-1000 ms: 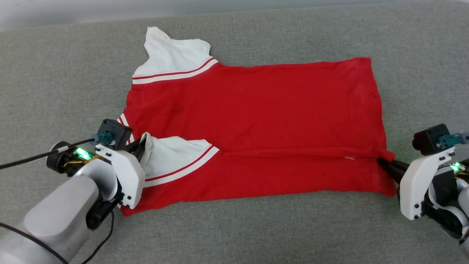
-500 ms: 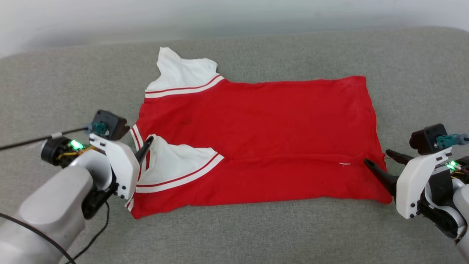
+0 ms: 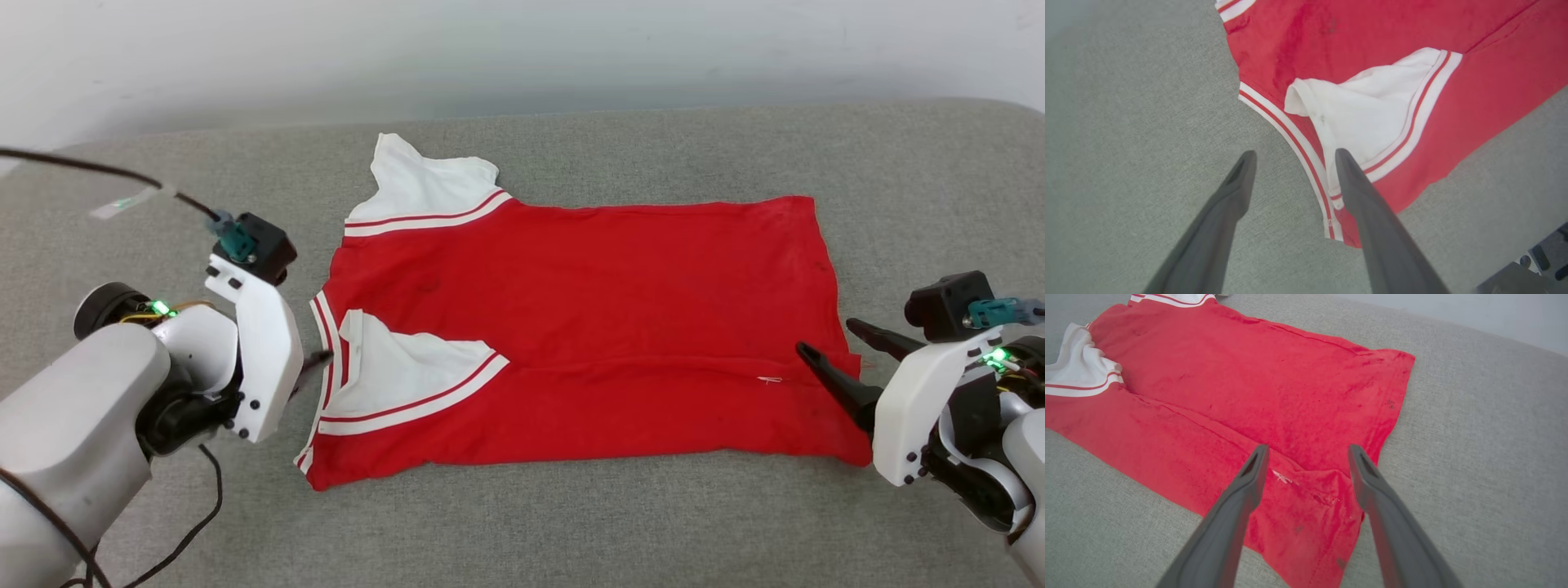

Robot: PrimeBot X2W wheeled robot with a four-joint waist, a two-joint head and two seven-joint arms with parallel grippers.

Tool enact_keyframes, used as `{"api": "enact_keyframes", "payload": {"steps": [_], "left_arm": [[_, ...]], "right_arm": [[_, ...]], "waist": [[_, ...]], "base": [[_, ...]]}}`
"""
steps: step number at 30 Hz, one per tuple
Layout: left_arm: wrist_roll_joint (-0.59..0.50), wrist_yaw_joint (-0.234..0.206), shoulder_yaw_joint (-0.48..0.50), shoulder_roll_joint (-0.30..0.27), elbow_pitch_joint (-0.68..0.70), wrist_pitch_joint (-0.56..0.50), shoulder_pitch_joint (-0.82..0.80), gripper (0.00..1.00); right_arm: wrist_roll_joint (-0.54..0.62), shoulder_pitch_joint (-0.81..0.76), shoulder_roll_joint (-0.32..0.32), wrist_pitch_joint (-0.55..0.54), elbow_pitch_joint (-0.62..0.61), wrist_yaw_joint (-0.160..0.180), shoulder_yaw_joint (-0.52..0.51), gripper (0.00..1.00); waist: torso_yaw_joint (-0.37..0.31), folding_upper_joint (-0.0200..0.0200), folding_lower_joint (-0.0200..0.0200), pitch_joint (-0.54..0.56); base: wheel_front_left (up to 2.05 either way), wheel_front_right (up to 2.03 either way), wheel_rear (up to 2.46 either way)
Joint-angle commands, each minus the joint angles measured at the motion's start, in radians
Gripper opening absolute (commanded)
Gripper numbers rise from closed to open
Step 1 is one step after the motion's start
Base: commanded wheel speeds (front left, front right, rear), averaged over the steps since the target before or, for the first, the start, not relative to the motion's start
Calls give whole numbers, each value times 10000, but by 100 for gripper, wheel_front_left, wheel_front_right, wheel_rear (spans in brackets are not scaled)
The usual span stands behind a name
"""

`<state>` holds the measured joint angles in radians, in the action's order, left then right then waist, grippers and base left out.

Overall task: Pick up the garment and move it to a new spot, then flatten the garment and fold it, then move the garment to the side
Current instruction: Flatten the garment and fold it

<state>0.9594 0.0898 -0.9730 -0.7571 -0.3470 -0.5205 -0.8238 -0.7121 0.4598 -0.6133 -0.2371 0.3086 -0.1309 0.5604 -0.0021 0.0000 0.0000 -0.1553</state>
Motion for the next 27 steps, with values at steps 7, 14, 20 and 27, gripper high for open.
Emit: {"api": "enact_keyframes", "payload": {"steps": [7,14,20,27], "left_arm": [[1205,10,-420,-390,609,-2601,29,100],[1367,-110,-738,-422,524,-3217,350,100],[1131,-99,-1131,-317,110,-3266,696,100],[1274,73,-1140,-58,-133,-2953,782,0]], "right_arm": [[53,-47,179,-164,-275,4,-5,100],[20,84,262,-224,-253,4,10,100],[38,289,371,-189,-143,4,107,100],[-29,586,291,-143,-24,4,190,100]], "waist": [[-197,0,0,-209],[-412,0,0,-490],[-554,0,0,-778],[-590,0,0,-733]], "base": [[0,0,0],[0,0,0],[0,0,0],[0,0,0]]}}
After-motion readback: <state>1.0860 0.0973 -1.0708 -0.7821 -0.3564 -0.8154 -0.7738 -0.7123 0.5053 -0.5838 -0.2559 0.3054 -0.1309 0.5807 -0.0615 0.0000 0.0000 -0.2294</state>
